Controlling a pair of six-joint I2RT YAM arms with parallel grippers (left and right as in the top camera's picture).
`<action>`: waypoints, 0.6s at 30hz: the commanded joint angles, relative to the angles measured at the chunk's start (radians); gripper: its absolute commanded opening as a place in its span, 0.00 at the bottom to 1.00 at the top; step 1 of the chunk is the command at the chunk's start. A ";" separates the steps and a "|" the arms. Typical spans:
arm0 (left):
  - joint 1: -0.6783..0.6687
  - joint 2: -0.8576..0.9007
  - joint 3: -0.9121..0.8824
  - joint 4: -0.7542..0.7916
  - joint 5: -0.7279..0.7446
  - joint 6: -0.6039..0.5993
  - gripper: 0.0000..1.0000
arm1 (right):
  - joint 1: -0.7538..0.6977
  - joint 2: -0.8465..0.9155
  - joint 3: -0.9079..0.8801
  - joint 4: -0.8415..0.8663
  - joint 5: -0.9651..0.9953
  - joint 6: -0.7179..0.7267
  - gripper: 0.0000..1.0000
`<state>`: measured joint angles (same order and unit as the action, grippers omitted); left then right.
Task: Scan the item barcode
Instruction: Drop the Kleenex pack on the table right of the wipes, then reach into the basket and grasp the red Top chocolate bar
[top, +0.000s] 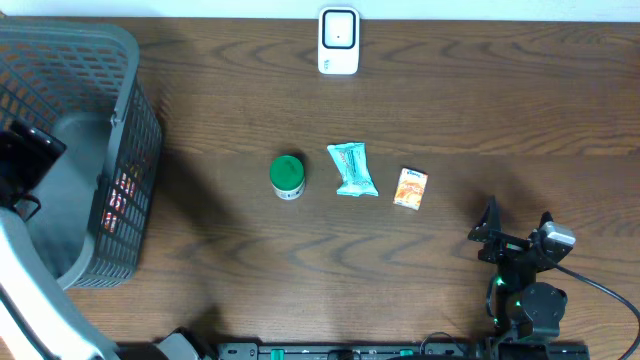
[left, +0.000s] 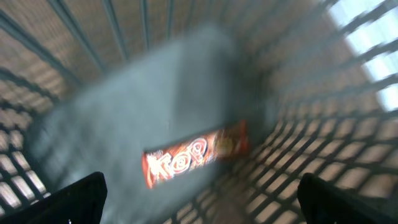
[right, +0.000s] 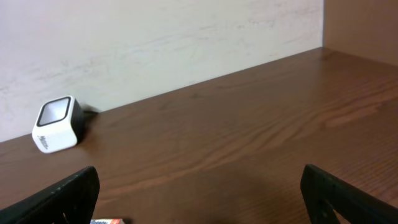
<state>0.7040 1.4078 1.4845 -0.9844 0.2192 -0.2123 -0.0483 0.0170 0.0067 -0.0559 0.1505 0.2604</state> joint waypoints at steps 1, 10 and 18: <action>-0.001 0.099 -0.008 -0.056 0.075 0.095 0.98 | -0.003 -0.006 -0.001 -0.004 0.002 0.013 0.99; -0.001 0.346 -0.008 -0.167 -0.033 0.116 0.98 | -0.003 -0.006 -0.001 -0.004 0.002 0.013 0.99; -0.003 0.503 -0.008 -0.201 -0.039 0.200 0.99 | -0.003 -0.006 -0.001 -0.004 0.002 0.013 0.99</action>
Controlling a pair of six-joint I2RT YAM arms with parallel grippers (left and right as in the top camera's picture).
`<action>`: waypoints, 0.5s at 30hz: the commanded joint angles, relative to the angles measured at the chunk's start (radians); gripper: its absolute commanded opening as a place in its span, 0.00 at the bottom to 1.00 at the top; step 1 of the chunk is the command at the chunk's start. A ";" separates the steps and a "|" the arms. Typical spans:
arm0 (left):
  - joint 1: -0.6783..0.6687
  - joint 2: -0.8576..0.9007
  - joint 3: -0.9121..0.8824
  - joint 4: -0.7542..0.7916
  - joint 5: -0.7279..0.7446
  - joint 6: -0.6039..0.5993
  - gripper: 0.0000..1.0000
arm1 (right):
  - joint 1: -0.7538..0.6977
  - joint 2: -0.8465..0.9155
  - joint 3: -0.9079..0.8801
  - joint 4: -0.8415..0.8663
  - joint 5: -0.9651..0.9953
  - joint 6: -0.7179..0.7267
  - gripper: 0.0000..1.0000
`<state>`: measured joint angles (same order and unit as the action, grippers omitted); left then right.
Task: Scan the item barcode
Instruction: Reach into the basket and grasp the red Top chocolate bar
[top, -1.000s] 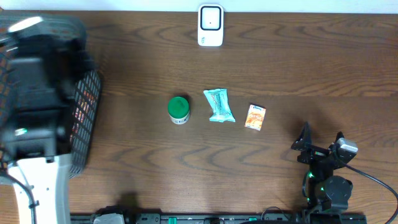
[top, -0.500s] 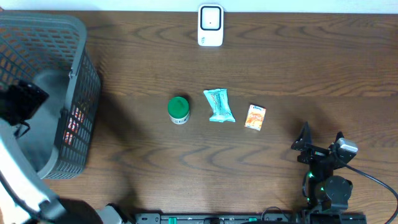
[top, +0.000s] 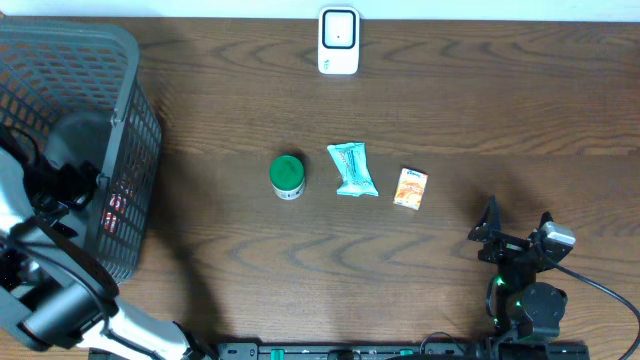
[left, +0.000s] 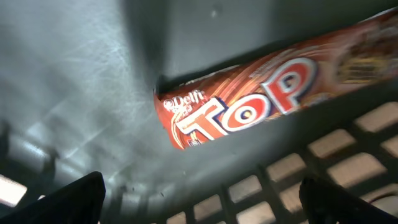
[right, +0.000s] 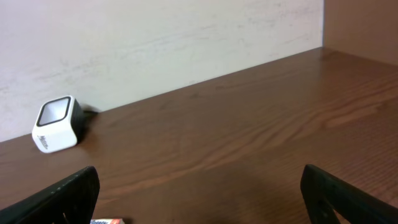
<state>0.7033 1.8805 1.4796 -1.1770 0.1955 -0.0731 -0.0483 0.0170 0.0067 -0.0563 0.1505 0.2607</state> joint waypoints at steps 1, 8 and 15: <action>-0.002 0.043 -0.003 -0.008 -0.023 0.073 0.99 | -0.003 -0.006 -0.001 -0.004 0.002 0.012 0.99; -0.002 0.080 -0.004 0.021 -0.055 0.121 0.99 | -0.003 -0.006 -0.001 -0.004 0.002 0.012 0.99; -0.002 0.080 -0.015 0.095 -0.055 0.126 0.99 | -0.003 -0.006 -0.001 -0.004 0.002 0.012 0.99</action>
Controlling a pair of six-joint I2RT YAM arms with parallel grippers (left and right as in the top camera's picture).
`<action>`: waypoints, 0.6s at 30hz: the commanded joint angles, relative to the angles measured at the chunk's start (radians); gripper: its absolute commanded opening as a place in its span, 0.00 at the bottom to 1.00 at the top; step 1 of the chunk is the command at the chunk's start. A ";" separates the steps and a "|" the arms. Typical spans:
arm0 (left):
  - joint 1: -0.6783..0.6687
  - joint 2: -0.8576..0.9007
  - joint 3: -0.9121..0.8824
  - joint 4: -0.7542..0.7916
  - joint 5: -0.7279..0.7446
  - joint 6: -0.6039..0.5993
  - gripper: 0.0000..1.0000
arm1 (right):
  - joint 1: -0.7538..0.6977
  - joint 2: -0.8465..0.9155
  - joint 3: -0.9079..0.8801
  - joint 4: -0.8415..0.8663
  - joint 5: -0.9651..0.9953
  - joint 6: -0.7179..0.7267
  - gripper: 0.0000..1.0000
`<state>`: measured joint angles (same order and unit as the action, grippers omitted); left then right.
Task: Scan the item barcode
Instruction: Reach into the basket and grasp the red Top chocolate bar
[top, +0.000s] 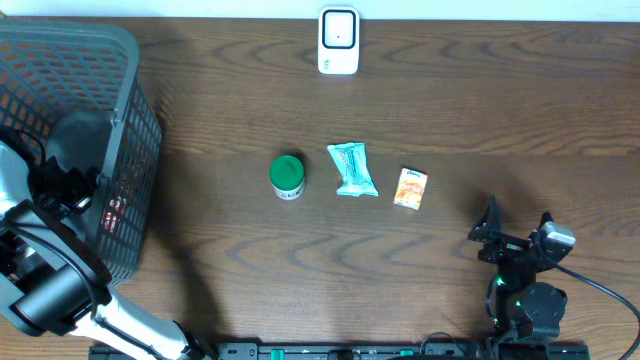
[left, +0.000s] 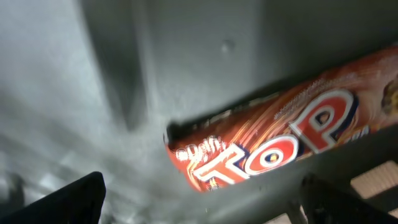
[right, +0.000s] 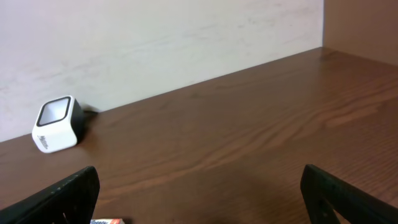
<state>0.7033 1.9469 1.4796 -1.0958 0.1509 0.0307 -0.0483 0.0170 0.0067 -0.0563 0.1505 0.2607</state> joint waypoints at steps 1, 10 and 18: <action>-0.002 0.013 -0.023 0.029 -0.010 0.021 0.99 | -0.003 -0.006 -0.001 -0.004 0.002 0.012 0.99; -0.043 0.013 -0.087 0.130 -0.010 0.074 0.99 | -0.003 -0.006 -0.001 -0.004 0.002 0.012 0.99; -0.085 0.013 -0.101 0.152 -0.078 0.073 0.59 | -0.003 -0.006 -0.001 -0.004 0.002 0.012 0.99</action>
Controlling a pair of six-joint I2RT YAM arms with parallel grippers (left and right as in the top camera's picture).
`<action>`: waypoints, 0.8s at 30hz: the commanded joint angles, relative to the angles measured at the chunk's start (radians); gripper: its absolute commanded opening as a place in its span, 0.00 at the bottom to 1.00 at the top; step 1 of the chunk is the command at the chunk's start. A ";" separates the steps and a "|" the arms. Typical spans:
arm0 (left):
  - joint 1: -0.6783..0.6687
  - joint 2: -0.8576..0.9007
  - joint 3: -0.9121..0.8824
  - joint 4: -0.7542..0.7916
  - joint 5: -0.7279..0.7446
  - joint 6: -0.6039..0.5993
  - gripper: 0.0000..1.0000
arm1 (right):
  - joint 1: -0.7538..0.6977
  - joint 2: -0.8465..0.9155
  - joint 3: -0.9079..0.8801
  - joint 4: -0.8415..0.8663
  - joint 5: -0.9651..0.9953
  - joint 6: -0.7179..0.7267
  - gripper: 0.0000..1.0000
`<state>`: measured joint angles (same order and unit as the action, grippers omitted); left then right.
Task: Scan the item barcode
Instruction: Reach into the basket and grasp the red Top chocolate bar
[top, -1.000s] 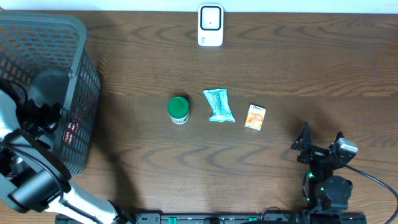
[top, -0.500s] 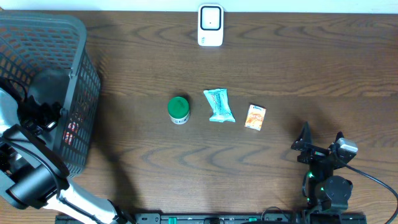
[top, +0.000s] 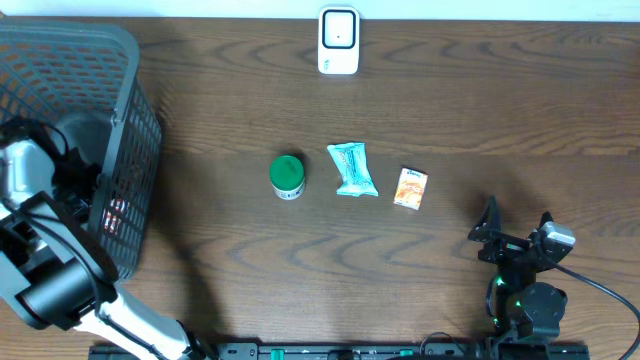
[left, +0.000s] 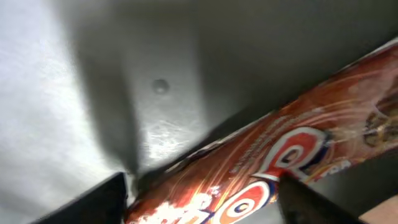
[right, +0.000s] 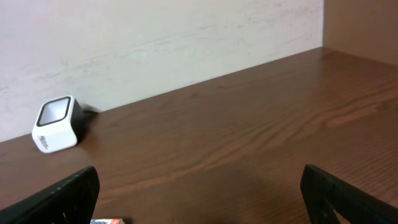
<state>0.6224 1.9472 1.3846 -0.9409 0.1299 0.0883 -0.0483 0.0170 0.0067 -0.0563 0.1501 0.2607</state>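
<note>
A red "TOP" chocolate bar (left: 292, 155) lies on the grey floor of the mesh basket (top: 120, 50); its red wrapper shows through the mesh (top: 118, 210). My left gripper (left: 204, 196) is down inside the basket, open, with the bar's end between its fingers. The left finger sits at the bar's tip and the right finger (left: 305, 199) at its lower edge. The white barcode scanner (top: 339, 41) stands at the table's far edge. My right gripper (top: 517, 222) rests open at the front right, holding nothing.
A green-lidded jar (top: 287, 175), a teal packet (top: 352, 169) and a small orange box (top: 411, 187) lie in a row mid-table. The scanner (right: 56, 123) also shows in the right wrist view, against the wall. The basket's walls close in around the left arm.
My left gripper has come closer to the bar and its fingers stand nearer together, now flanking the bar's end. The right arm and the table items have not moved.
The left gripper was high in the basket, wide open, with the bar small below it. Then it was lower, near the bar, then closer still. Now the narrowed fingers flank the bar's end. The right arm stayed still throughout.
</note>
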 joint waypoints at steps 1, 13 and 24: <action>-0.004 0.013 -0.006 -0.003 -0.066 0.011 0.53 | -0.003 -0.006 -0.001 -0.004 0.002 0.012 0.99; -0.003 -0.027 0.041 -0.007 -0.245 -0.110 0.08 | -0.003 -0.006 -0.001 -0.004 0.002 0.012 0.99; -0.004 -0.314 0.060 0.013 -0.434 -0.340 0.07 | -0.003 -0.006 -0.001 -0.004 0.002 0.012 0.99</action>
<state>0.6144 1.7386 1.4078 -0.9325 -0.2394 -0.1490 -0.0483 0.0170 0.0067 -0.0563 0.1501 0.2607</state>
